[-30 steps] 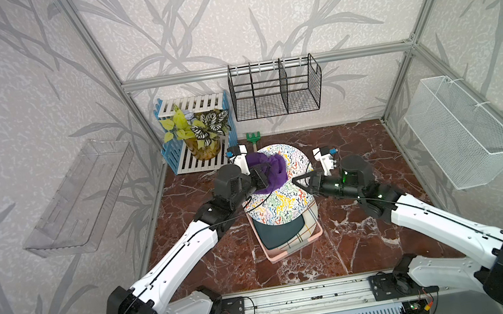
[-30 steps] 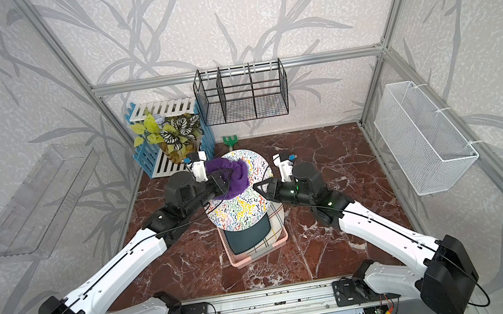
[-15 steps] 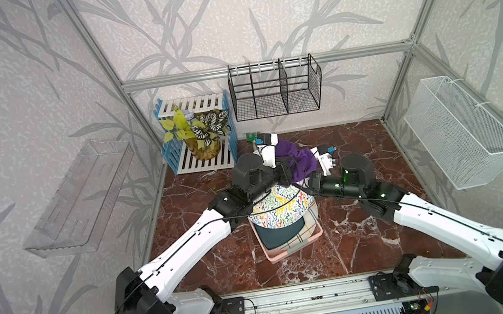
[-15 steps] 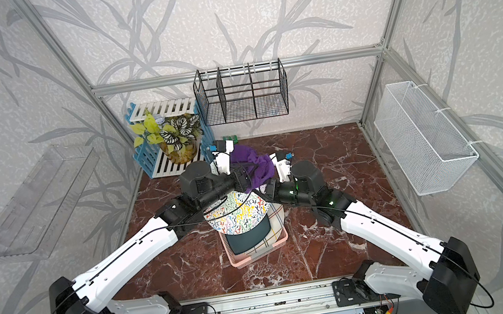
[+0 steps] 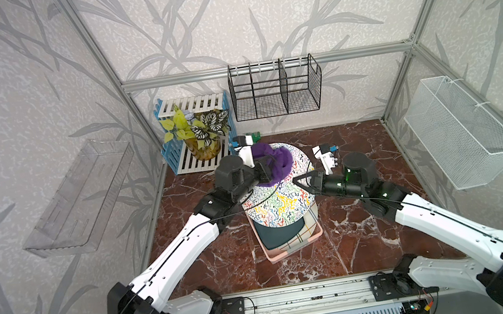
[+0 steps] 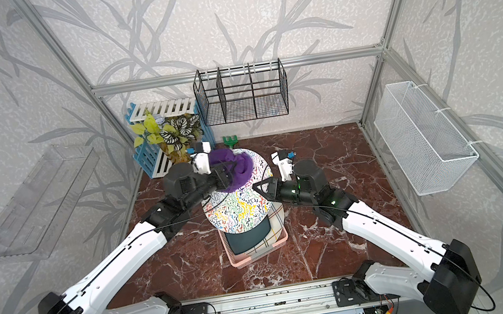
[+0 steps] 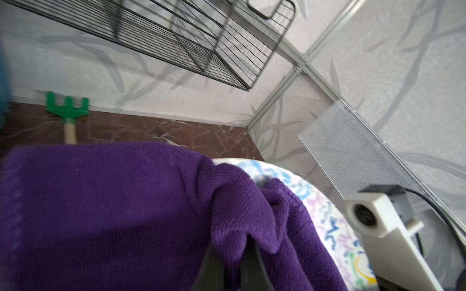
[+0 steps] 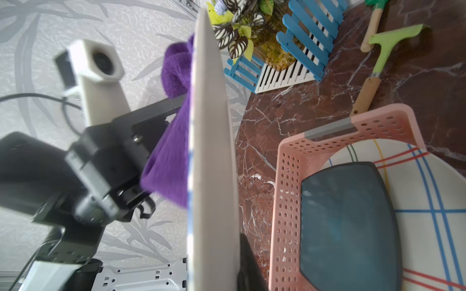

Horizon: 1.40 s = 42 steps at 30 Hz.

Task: Wipe the wet plate dry
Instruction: Wipe the plate with towel.

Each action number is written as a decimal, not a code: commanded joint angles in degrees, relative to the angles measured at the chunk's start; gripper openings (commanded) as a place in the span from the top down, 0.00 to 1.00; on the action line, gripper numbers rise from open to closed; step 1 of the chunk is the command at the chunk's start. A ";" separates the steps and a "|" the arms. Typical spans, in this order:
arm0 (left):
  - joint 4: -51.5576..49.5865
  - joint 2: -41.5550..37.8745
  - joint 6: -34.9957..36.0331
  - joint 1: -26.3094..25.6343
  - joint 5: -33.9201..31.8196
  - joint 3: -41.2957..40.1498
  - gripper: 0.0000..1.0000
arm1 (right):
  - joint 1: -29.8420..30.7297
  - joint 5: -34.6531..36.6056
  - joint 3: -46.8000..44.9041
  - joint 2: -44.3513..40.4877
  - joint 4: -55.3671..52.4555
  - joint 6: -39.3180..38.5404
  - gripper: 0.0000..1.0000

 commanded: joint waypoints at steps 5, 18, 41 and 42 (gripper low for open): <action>-3.81 8.08 2.46 -7.05 5.51 5.24 1.00 | 1.27 -9.90 5.27 0.63 17.76 -0.51 1.00; -1.86 1.79 -1.12 0.82 17.41 -0.80 1.00 | -13.56 -5.72 -0.83 -5.96 26.93 14.69 1.00; 69.53 1.72 -66.49 9.64 24.55 -5.44 1.00 | -13.98 -7.33 -3.34 -5.13 43.70 25.69 1.00; 69.63 2.08 -66.60 9.23 24.23 -4.76 1.00 | -12.91 -7.40 -3.12 -4.30 44.17 25.79 1.00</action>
